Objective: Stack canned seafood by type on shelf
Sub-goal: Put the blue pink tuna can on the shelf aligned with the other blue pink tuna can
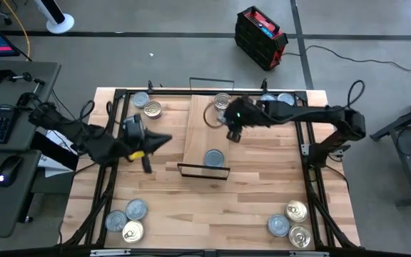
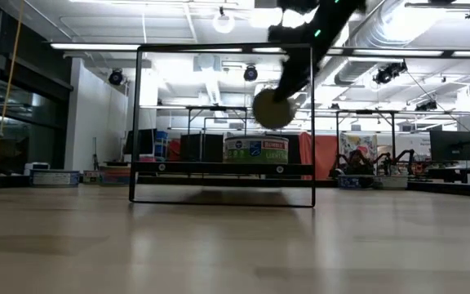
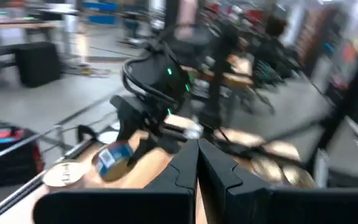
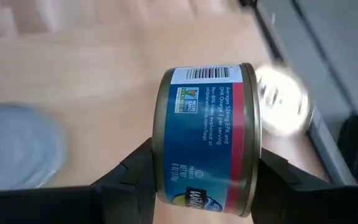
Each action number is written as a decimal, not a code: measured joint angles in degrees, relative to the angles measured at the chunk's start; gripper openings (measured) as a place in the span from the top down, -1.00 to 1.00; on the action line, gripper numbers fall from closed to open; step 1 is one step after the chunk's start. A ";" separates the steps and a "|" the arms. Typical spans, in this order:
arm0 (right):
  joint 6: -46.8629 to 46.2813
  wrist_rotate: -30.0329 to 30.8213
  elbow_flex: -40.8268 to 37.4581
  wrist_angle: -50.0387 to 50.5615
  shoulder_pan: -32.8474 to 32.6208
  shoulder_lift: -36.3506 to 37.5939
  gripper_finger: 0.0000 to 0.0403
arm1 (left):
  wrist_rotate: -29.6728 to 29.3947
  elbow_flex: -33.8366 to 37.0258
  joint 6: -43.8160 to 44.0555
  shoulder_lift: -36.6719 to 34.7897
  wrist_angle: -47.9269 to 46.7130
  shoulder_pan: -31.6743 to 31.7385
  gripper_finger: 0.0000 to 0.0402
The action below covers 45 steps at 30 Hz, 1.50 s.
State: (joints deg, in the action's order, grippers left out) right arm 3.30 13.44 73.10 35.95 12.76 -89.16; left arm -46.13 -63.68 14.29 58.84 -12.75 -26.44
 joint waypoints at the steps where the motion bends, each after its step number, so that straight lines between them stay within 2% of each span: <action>1: 3.34 -1.45 0.00 -2.15 1.30 -1.20 0.20 | -0.47 0.00 0.99 0.03 0.13 1.28 1.00; 4: 11.91 -4.35 -0.02 -7.31 3.83 -5.12 0.20 | -0.67 0.00 5.37 0.05 0.10 4.53 1.00; 8: 19.45 -4.81 1.84 -10.25 4.89 -10.10 0.20 | -0.76 0.00 7.51 0.43 0.22 7.58 1.00; 14: 27.00 -1.26 7.94 -11.07 4.92 -17.04 0.20 | -0.81 0.04 7.05 0.40 0.16 11.99 1.00; 19: 29.15 2.80 13.32 -10.12 5.15 -22.28 0.20 | -0.77 0.04 5.40 0.40 0.12 13.64 1.00; 28: 31.55 4.66 21.65 -8.80 6.16 -29.97 0.20 | -0.76 0.04 1.18 0.42 -0.28 13.69 1.00; 35: 33.21 5.95 25.56 -7.06 6.07 -32.89 0.19 | -0.76 0.04 1.02 0.40 -0.67 13.65 1.00; 41: 32.06 6.22 25.60 -4.25 6.12 -32.90 -0.24 | -0.57 0.04 0.99 0.40 -0.79 13.62 1.00; 45: 30.14 5.74 25.55 -1.07 5.99 -32.90 -0.34 | -0.30 0.04 0.97 0.40 -0.91 13.62 1.00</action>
State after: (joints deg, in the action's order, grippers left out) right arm 33.44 19.18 98.65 34.89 18.74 -122.06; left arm -46.44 -63.64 15.26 59.24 -13.65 -12.82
